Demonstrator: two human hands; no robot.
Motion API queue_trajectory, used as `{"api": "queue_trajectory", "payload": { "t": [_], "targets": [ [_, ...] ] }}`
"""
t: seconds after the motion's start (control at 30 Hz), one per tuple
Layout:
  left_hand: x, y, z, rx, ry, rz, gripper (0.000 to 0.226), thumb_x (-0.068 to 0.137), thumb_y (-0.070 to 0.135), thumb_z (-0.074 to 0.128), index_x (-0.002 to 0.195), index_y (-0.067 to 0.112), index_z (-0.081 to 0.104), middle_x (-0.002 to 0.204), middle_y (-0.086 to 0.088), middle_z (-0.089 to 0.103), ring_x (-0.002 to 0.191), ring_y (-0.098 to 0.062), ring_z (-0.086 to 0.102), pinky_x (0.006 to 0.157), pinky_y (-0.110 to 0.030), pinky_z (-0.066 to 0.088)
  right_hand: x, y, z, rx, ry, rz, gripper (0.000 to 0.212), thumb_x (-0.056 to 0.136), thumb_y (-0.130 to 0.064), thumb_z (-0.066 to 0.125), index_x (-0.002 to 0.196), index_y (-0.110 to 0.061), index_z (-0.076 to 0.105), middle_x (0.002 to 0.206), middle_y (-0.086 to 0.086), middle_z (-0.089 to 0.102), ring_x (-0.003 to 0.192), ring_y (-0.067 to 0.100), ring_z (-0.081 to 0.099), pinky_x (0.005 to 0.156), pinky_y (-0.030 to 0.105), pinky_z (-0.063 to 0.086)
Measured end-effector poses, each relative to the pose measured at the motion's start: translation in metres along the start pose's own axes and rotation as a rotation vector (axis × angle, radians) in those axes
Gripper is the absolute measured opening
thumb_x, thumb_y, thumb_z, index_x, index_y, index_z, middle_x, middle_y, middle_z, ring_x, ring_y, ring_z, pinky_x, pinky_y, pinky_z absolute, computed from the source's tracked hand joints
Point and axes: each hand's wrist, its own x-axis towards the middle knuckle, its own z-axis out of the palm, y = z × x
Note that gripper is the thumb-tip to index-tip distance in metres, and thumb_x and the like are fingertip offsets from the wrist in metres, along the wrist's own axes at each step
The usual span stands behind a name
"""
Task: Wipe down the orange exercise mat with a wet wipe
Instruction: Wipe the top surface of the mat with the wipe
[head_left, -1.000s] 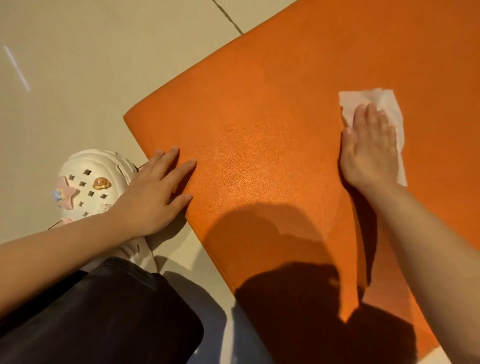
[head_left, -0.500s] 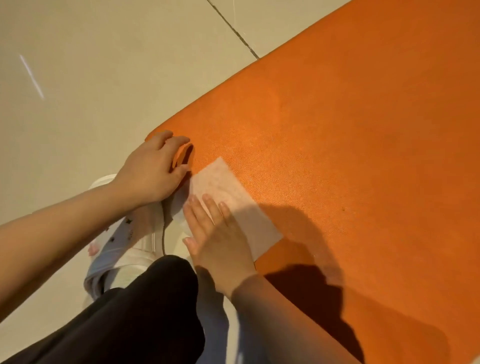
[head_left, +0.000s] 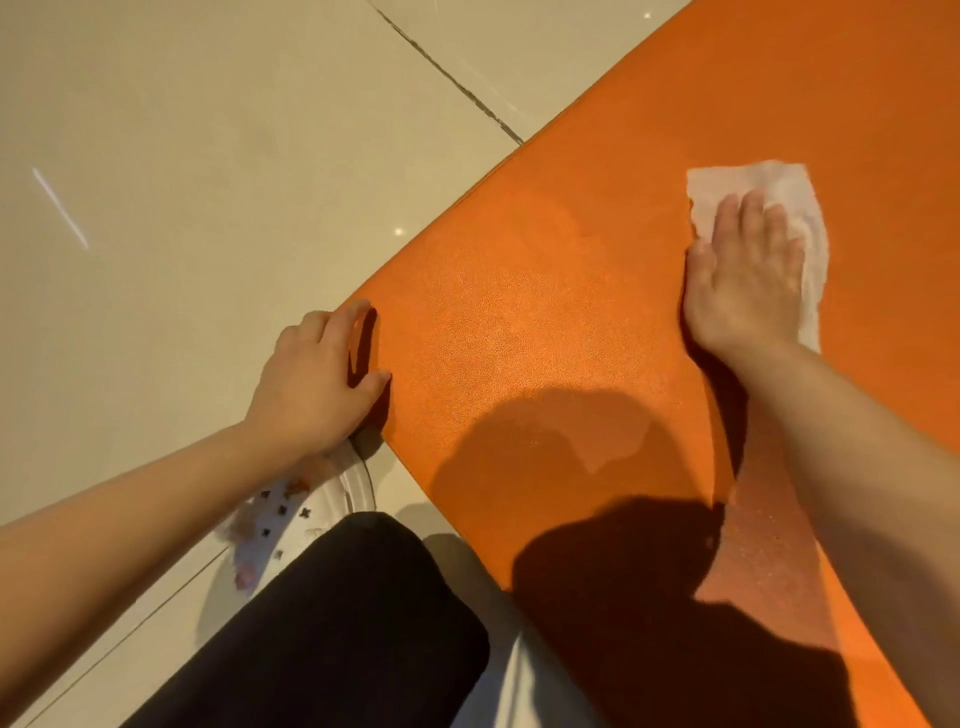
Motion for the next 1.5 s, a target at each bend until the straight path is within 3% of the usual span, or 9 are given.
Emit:
{"api": "queue_trajectory", "payload": {
  "t": [0.2, 0.47, 0.73, 0.83, 1.0, 1.13, 1.23, 1.3, 1.5],
  "targets": [
    [0.026, -0.007, -0.004, -0.088, 0.047, -0.070, 0.061, 0.092, 0.035, 0.064, 0.145, 0.016, 0.043, 0.136, -0.019, 0.043, 0.128, -0.039, 0.039, 0.105, -0.050, 0.036, -0.110, -0.108, 0.052, -0.046, -0.035, -0.230, 0.064, 0.099, -0.040, 0.009, 0.156, -0.012, 0.015, 0.164, 0.009, 0.006, 0.151, 0.031, 0.001, 0.120, 0.044, -0.005],
    [0.040, -0.031, 0.006, -0.244, 0.033, 0.031, 0.044, 0.098, 0.023, 0.054, 0.141, 0.013, 0.050, 0.132, -0.020, 0.049, 0.126, -0.039, 0.042, 0.106, -0.041, 0.030, -0.184, -0.130, 0.083, -0.157, -0.124, -0.669, 0.056, 0.096, -0.045, 0.043, 0.144, -0.016, 0.046, 0.148, 0.005, 0.048, 0.138, 0.025, 0.043, 0.112, 0.043, 0.033],
    [0.037, -0.050, -0.004, -0.303, -0.007, 0.057, 0.044, 0.101, 0.013, 0.047, 0.145, 0.013, 0.044, 0.139, -0.013, 0.052, 0.128, -0.028, 0.045, 0.101, -0.033, 0.032, -0.056, -0.083, 0.033, -0.121, -0.126, -0.477, 0.059, 0.102, -0.045, 0.013, 0.156, -0.023, 0.015, 0.161, -0.004, 0.003, 0.150, 0.018, 0.002, 0.119, 0.029, -0.007],
    [0.041, -0.050, -0.007, -0.327, -0.016, 0.041, 0.037, 0.102, 0.011, 0.043, 0.139, 0.013, 0.051, 0.135, -0.010, 0.056, 0.123, -0.023, 0.048, 0.089, -0.020, 0.028, -0.003, -0.061, 0.012, -0.144, -0.120, -0.421, 0.063, 0.099, -0.046, 0.009, 0.157, -0.021, 0.008, 0.164, 0.001, -0.001, 0.151, 0.020, -0.004, 0.119, 0.029, -0.010],
    [0.048, -0.044, -0.017, -0.395, -0.037, -0.038, 0.036, 0.101, 0.016, 0.049, 0.137, 0.016, 0.053, 0.120, -0.004, 0.059, 0.105, -0.017, 0.050, 0.084, -0.024, 0.030, 0.020, -0.079, 0.011, -0.097, -0.040, -0.117, 0.061, 0.103, -0.041, 0.011, 0.157, -0.013, 0.005, 0.164, 0.010, -0.003, 0.151, 0.032, -0.005, 0.122, 0.045, -0.007],
    [0.040, -0.046, -0.012, -0.511, 0.001, -0.157, 0.039, 0.099, 0.014, 0.052, 0.138, 0.017, 0.049, 0.112, 0.002, 0.056, 0.102, -0.014, 0.048, 0.084, -0.026, 0.034, -0.037, -0.171, 0.105, -0.173, -0.242, -0.423, 0.055, 0.102, -0.036, 0.023, 0.153, -0.015, 0.019, 0.163, 0.013, 0.008, 0.148, 0.043, 0.009, 0.118, 0.062, 0.008],
    [0.038, -0.052, -0.008, -0.577, 0.008, -0.224, 0.035, 0.100, 0.011, 0.049, 0.133, 0.018, 0.054, 0.113, 0.002, 0.059, 0.106, -0.020, 0.054, 0.089, -0.028, 0.039, -0.087, -0.215, 0.119, -0.199, -0.280, -0.674, 0.061, 0.101, -0.041, 0.016, 0.157, -0.025, -0.004, 0.165, 0.003, -0.009, 0.151, 0.027, -0.011, 0.121, 0.053, -0.005],
    [0.039, -0.052, -0.010, -0.593, 0.014, -0.240, 0.034, 0.101, 0.014, 0.048, 0.134, 0.019, 0.053, 0.113, 0.003, 0.057, 0.108, -0.021, 0.055, 0.090, -0.028, 0.038, -0.093, -0.219, 0.087, -0.109, -0.306, -0.799, 0.060, 0.099, -0.041, 0.009, 0.156, -0.023, 0.001, 0.165, -0.001, -0.002, 0.151, 0.021, -0.007, 0.119, 0.039, -0.017],
    [0.043, -0.051, -0.014, -0.595, 0.019, -0.240, 0.028, 0.102, 0.016, 0.048, 0.128, 0.021, 0.058, 0.116, 0.006, 0.062, 0.103, -0.015, 0.057, 0.083, -0.026, 0.039, 0.021, -0.168, 0.037, -0.180, -0.165, -0.665, 0.065, 0.098, -0.046, -0.001, 0.157, -0.020, 0.008, 0.164, 0.002, 0.002, 0.152, 0.020, 0.001, 0.116, 0.030, -0.012]
  ]
}}
